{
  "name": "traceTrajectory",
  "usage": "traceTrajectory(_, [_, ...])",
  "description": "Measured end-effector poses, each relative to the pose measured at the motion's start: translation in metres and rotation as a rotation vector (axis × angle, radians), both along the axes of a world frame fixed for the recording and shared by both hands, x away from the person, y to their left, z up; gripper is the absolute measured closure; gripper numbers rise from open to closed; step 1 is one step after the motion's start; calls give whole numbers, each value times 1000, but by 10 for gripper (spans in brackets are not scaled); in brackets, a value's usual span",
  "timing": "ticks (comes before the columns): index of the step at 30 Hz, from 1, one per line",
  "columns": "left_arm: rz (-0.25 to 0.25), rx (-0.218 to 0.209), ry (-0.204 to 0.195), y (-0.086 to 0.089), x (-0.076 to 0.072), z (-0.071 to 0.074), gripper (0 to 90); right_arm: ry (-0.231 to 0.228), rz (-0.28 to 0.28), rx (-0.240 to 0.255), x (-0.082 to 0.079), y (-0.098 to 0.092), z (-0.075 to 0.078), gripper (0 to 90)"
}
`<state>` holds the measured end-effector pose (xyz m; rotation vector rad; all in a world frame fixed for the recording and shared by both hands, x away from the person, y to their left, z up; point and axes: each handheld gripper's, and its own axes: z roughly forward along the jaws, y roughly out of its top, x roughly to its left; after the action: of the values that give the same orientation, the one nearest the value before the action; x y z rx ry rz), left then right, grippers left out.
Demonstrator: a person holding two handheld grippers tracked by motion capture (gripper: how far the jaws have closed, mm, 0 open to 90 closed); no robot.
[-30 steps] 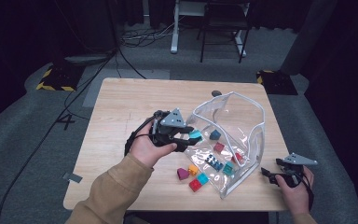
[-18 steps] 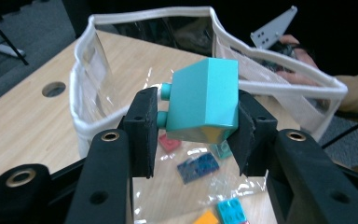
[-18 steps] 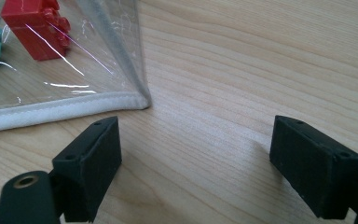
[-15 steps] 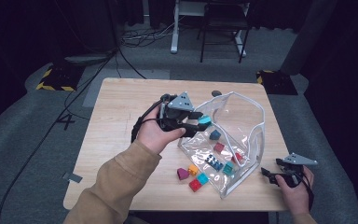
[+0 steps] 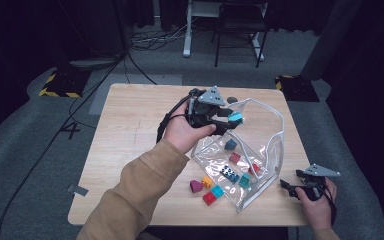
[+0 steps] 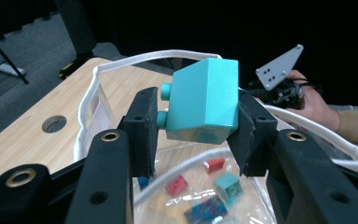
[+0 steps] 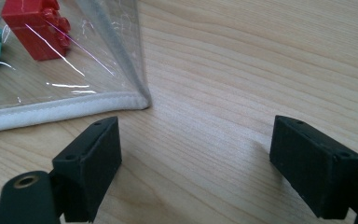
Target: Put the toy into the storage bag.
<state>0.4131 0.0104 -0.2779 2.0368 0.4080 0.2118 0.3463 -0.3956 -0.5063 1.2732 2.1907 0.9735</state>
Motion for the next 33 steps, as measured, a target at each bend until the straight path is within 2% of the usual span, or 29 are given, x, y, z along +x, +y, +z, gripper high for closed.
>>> traceTrajectory(6, [5,-9,11,-18,14,-4,568,0,0,0,0,0,0,166])
traceTrajectory(11, [9,-8,24,-25,22,-6,568,0,0,0,0,0,0,166])
traceTrajectory(14, [20,-23,31,-31,29,-11,568,0,1,0,0,0,0,166])
traceTrajectory(18, [32,-12,40,-39,38,-18,568,0,2,0,0,0,0,166])
traceTrajectory(25, [41,-27,32,-54,50,-30,567,1,4,0,0,0,0,166])
traceTrajectory(33, [53,-23,22,-68,59,-44,562,1,6,-1,0,0,0,166])
